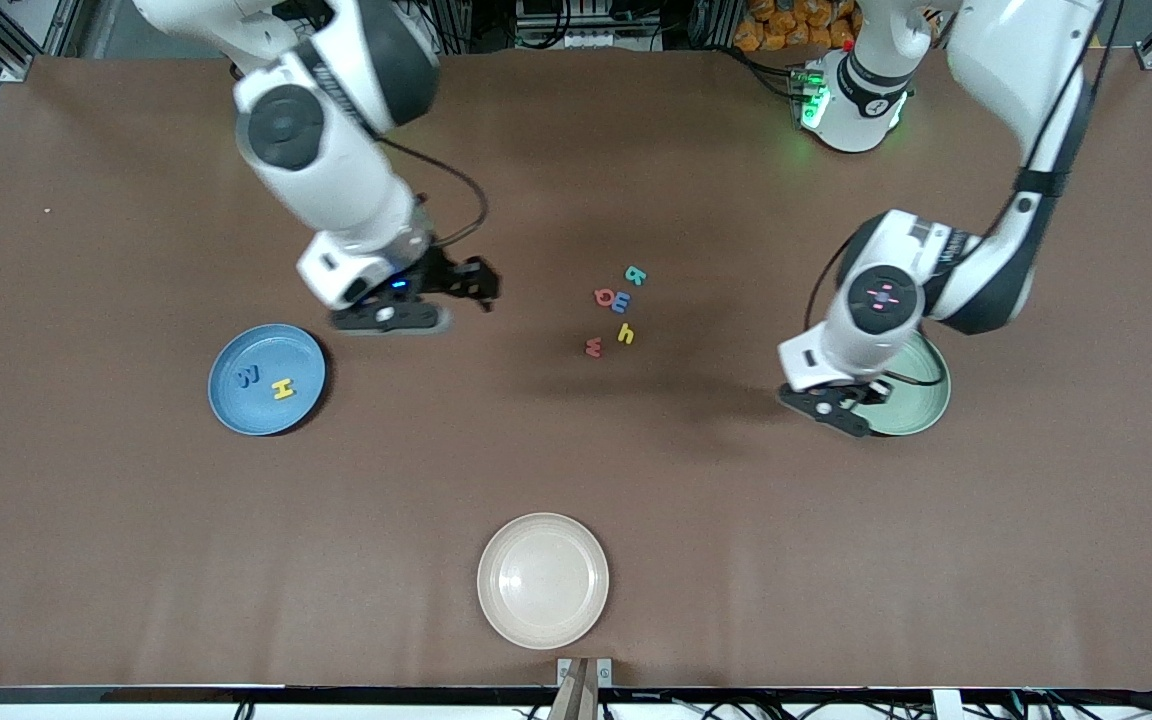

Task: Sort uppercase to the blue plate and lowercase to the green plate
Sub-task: 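Carry the blue 6 to the green plate while the right gripper returns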

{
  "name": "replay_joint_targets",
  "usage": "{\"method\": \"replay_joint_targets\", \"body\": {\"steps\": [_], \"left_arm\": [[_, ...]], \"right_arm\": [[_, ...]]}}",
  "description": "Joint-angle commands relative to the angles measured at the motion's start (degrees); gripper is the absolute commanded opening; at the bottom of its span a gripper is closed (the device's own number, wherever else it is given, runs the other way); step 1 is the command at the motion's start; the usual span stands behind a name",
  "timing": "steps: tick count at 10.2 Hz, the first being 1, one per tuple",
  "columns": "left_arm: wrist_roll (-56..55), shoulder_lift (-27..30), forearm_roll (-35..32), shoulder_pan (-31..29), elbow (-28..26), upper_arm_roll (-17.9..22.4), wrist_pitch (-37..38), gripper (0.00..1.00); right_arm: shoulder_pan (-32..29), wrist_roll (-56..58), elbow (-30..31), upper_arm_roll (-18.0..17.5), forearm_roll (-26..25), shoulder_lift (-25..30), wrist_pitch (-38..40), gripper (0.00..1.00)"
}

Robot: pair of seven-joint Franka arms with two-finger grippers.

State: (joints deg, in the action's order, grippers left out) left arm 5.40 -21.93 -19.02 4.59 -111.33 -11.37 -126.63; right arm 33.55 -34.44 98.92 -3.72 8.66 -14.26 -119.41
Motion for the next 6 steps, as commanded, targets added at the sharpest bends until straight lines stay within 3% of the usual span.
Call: {"method": "replay_joint_targets", "body": {"steps": [1, 3, 4, 6], "left_arm": [[3.56, 1.28, -0.85, -5.80, -3.19, -0.67, 0.42, 0.10], [3.56, 0.92, 2.63, -8.80, -4.85, -0.58, -0.02, 0.09], [3.48, 0.49, 7.11, -9.25, -5.30, -0.50, -0.28, 0.09], [3.30, -0.65, 8.82, -9.51, -6.44, -0.49, -3.25, 0.09]], "right_arm": [[7.19, -1.68, 0.31, 0.20, -0.57, -6.81, -8.87, 1.00], [11.69, -1.59, 0.57, 0.11, -6.34, -12.17, -16.27, 1.00], [14.32, -1.59, 1.18, 0.11, -9.33, -13.67, -18.38, 1.00], [16.18, 0.07, 2.24, 0.03, -14.95, -16.49, -20.77, 0.99]]}}
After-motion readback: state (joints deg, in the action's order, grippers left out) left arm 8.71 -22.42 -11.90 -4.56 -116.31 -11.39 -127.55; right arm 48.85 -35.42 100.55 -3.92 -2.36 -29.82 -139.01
